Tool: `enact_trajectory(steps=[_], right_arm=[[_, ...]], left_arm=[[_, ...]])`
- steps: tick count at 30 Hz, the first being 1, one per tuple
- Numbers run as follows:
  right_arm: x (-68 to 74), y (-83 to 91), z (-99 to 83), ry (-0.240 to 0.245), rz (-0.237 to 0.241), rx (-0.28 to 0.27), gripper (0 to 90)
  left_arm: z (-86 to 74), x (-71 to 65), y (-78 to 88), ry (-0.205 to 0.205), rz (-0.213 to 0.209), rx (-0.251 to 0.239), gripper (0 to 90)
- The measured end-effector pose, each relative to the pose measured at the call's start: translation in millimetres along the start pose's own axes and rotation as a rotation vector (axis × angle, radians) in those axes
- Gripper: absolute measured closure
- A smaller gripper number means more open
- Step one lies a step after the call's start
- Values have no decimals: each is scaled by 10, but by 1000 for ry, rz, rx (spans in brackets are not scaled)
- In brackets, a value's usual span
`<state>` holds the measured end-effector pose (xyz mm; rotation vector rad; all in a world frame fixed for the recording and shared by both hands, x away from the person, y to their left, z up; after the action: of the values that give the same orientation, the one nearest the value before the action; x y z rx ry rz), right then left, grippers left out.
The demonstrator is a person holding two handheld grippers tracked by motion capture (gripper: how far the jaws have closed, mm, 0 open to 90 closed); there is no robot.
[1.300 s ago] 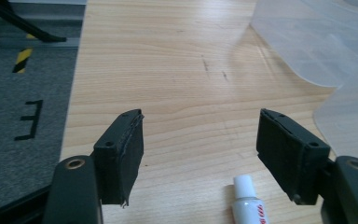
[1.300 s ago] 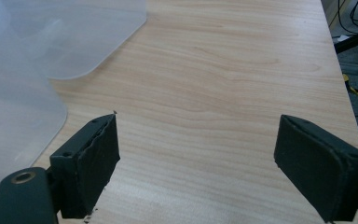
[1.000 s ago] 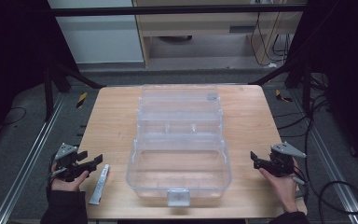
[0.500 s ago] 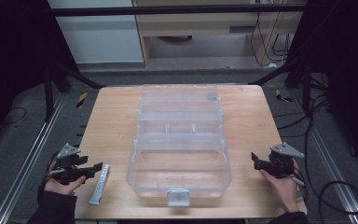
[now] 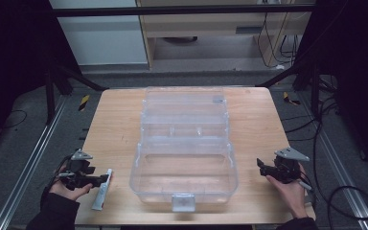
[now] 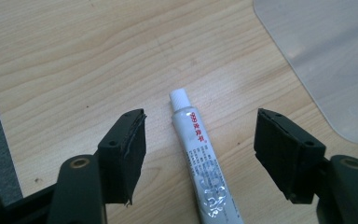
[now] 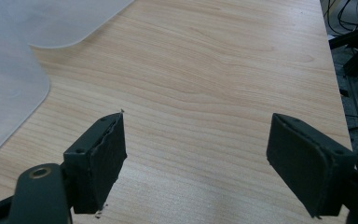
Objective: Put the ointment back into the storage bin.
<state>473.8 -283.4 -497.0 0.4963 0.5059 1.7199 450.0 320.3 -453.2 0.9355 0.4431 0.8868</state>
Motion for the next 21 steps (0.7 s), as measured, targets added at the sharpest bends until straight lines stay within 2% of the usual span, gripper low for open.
enact_trajectory(steps=[14, 21], right_arm=[[31, -30, -25, 26, 24, 41, 239], [45, -40, -33, 29, 34, 56, 256]], left_arm=[[34, -10, -106, 12, -42, 127, 402], [32, 11, -165, 25, -54, 172, 423]])
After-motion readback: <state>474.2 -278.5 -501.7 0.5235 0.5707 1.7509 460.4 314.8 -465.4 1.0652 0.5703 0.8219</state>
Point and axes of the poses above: each handheld gripper's, and its own axes: y roughly backward along the jaws, z roughly out of its top, x roughly to its left, the point moved 3 cm from there along -y, roughly forward along the jaws, and after that the axes turned 8 degrees about -y, right-handed, at the moved point
